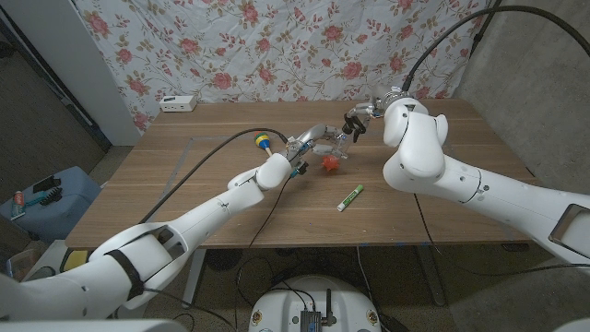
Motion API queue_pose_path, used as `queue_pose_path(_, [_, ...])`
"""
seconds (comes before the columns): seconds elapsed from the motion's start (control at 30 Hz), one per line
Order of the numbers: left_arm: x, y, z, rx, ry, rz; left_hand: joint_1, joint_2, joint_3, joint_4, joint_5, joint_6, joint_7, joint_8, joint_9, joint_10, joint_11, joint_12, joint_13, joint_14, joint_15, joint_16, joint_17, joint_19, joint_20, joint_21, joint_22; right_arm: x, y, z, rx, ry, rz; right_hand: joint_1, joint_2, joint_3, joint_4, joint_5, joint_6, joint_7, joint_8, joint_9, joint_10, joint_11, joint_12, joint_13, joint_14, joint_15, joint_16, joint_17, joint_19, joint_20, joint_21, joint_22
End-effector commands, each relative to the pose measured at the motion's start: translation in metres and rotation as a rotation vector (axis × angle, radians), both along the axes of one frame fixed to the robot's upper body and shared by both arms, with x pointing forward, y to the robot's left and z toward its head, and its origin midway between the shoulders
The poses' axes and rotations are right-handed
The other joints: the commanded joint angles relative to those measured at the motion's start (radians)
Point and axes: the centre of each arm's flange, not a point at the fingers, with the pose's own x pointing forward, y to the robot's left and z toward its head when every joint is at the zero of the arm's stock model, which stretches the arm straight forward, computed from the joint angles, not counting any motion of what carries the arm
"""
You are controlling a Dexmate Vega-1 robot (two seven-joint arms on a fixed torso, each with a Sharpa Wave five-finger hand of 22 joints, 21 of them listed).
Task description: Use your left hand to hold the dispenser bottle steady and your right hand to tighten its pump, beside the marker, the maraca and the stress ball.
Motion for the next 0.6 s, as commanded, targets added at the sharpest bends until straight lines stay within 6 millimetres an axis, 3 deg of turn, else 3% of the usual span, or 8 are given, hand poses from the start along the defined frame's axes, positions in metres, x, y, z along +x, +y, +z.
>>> queue_pose_path(0.03, [-0.003, 0.002, -0.002, -0.007, -0.003, -0.003, -0.004, 0.119, 0.136, 0.13, 0.007, 0.226, -0.05, 0.001, 0.003, 0.075, -0.063, 0.005, 0.002, 0.07, -0.128, 0.005, 0.005, 0.005, -0.087, -0.001, 0.002, 0.0, 0.004, -0.005, 0.008, -0.002, -0.002, 0.002, 0.006, 0.013, 0.001, 0.009, 0.017, -0.001, 0.01, 0.002, 0.013, -0.003, -0.003, 0.001, 0.013, -0.003, -0.006, 0.0, 0.008, -0.003, -0.005, 0.005])
queue_pose_path(0.33, [-0.003, 0.0, 0.001, -0.004, -0.008, -0.008, -0.004, 0.119, 0.136, 0.13, 0.007, 0.228, -0.055, 0.001, 0.003, 0.076, -0.063, 0.004, 0.003, 0.068, -0.128, 0.004, 0.004, 0.005, -0.087, -0.001, 0.002, -0.003, 0.001, -0.007, 0.01, -0.008, -0.012, -0.008, 0.003, 0.016, 0.003, 0.01, 0.003, -0.002, 0.006, 0.001, 0.01, -0.003, -0.012, 0.001, 0.01, -0.001, -0.014, 0.001, 0.007, -0.004, -0.008, 0.005])
queue_pose_path(0.47, [-0.003, -0.001, 0.002, -0.007, -0.013, -0.011, -0.005, 0.119, 0.136, 0.13, 0.007, 0.224, -0.051, -0.001, 0.003, 0.076, -0.063, 0.002, 0.002, 0.068, -0.128, 0.004, 0.004, 0.005, -0.087, -0.001, 0.002, -0.004, -0.003, -0.008, 0.003, -0.018, -0.024, -0.026, -0.009, 0.009, 0.007, 0.006, -0.042, -0.01, -0.018, 0.0, -0.008, 0.004, -0.028, 0.001, 0.0, 0.003, -0.022, 0.003, -0.003, 0.0, -0.012, 0.005])
queue_pose_path(0.5, [-0.004, -0.001, 0.002, -0.007, -0.015, -0.012, -0.005, 0.119, 0.136, 0.13, 0.007, 0.225, -0.051, 0.0, 0.003, 0.076, -0.062, 0.002, 0.002, 0.068, -0.127, 0.004, 0.004, 0.005, -0.087, -0.001, 0.002, -0.005, -0.004, -0.008, 0.004, -0.022, -0.027, -0.031, -0.012, 0.008, 0.008, 0.004, -0.077, -0.01, -0.035, 0.001, -0.018, 0.005, -0.035, 0.001, -0.009, 0.007, -0.025, 0.005, -0.008, 0.003, -0.014, 0.005])
queue_pose_path(0.6, [-0.004, -0.002, 0.003, -0.008, -0.016, -0.012, -0.005, 0.119, 0.135, 0.13, 0.007, 0.226, -0.051, 0.0, 0.003, 0.078, -0.064, 0.002, 0.002, 0.07, -0.128, 0.004, 0.004, 0.005, -0.088, -0.001, 0.002, -0.007, -0.007, -0.008, 0.007, -0.041, -0.03, -0.041, -0.017, 0.004, 0.01, 0.001, -0.09, -0.009, -0.044, 0.002, -0.023, 0.008, -0.039, 0.002, -0.012, 0.009, -0.027, 0.006, -0.012, 0.005, -0.015, 0.005])
